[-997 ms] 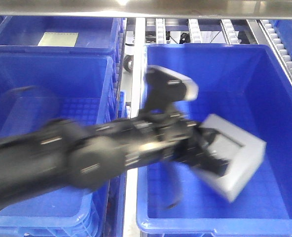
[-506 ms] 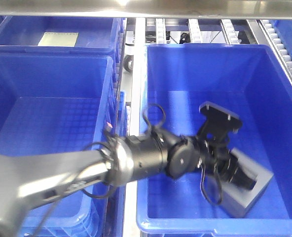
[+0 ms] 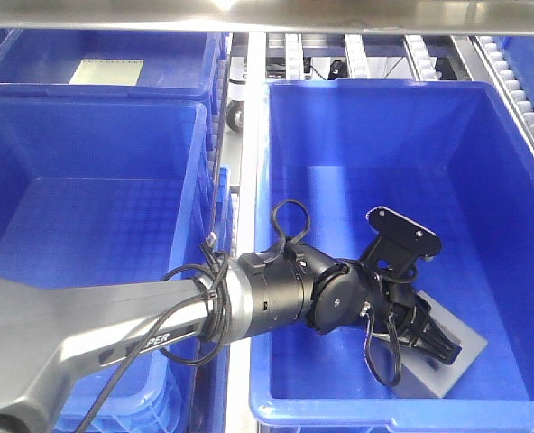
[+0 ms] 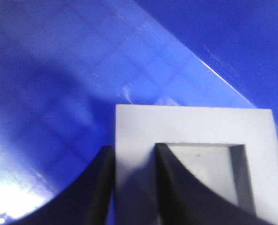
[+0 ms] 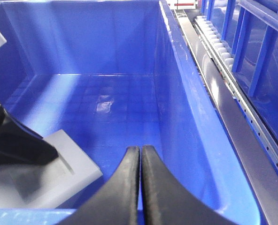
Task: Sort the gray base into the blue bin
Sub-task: 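Swing the left arm over the farther blue bin and lower block, then open the left gripper to release the block into the bin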
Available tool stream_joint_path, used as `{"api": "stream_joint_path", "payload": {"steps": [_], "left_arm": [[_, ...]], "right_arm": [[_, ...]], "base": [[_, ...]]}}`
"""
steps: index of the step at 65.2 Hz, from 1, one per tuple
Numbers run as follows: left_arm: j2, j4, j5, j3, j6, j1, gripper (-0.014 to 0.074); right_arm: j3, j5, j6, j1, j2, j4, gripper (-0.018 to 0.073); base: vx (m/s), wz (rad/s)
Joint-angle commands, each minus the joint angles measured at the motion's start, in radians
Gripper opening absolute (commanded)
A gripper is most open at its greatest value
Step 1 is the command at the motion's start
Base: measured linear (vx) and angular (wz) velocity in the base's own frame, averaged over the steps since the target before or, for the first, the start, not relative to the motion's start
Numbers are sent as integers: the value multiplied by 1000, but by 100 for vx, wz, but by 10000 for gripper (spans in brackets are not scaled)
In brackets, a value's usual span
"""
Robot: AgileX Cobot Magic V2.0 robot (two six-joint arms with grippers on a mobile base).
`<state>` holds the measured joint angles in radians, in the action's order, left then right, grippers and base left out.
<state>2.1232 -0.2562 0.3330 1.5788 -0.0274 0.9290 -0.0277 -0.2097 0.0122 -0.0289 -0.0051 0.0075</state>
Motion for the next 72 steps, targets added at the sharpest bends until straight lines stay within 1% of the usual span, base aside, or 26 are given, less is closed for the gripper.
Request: {"api": "stream_joint_path", "payload": {"steps": [1,4,8,12,17,23,29,34,42,46,53,58,72], "left_arm": [[-68,-8,-53,31,7,4,386],[-75,-8,-43,31,7,4,425],[-90,-8,-15,31,7,4,455],[-111,-8,15,31,7,4,461],[-140,-5,75,31,7,4,449],[-180,19,151,29,7,4,400],[-226,50,201,13,7,5,316],[-271,90,223,-15,7,5,223],[-357,145,227,-80,7,5,60],[-398,151,227,-123,7,5,-6],[-478,153,215,-205,7,5,-9],[-544,172,195,-272,7,5,-8],[-770,180,97,-487,7,4,-8]], "right_arm": [[-2,60,-12,-2,18,-8,-5],[-2,60,-12,-2,18,-8,-5],[-2,60,-12,-2,18,-8,-5],[-2,60,-12,-2,18,-8,-5],[-2,60,-12,-2,18,-8,-5],[-2,60,-12,-2,18,-8,-5],[-2,60,-12,-2,18,-8,-5],[-2,60,-12,-2,18,-8,-5],[-2,60,-12,-2,18,-8,-5],[-2,60,-12,-2,18,-8,-5],[-2,60,-12,-2,18,-8,-5],[-2,60,-12,-2,18,-8,-5],[-2,60,-12,-2,18,-8,-5]], "base": [[0,0],[0,0],[0,0],[0,0],[0,0],[0,0],[0,0],[0,0],[0,0],[0,0],[0,0],[0,0],[0,0]]}}
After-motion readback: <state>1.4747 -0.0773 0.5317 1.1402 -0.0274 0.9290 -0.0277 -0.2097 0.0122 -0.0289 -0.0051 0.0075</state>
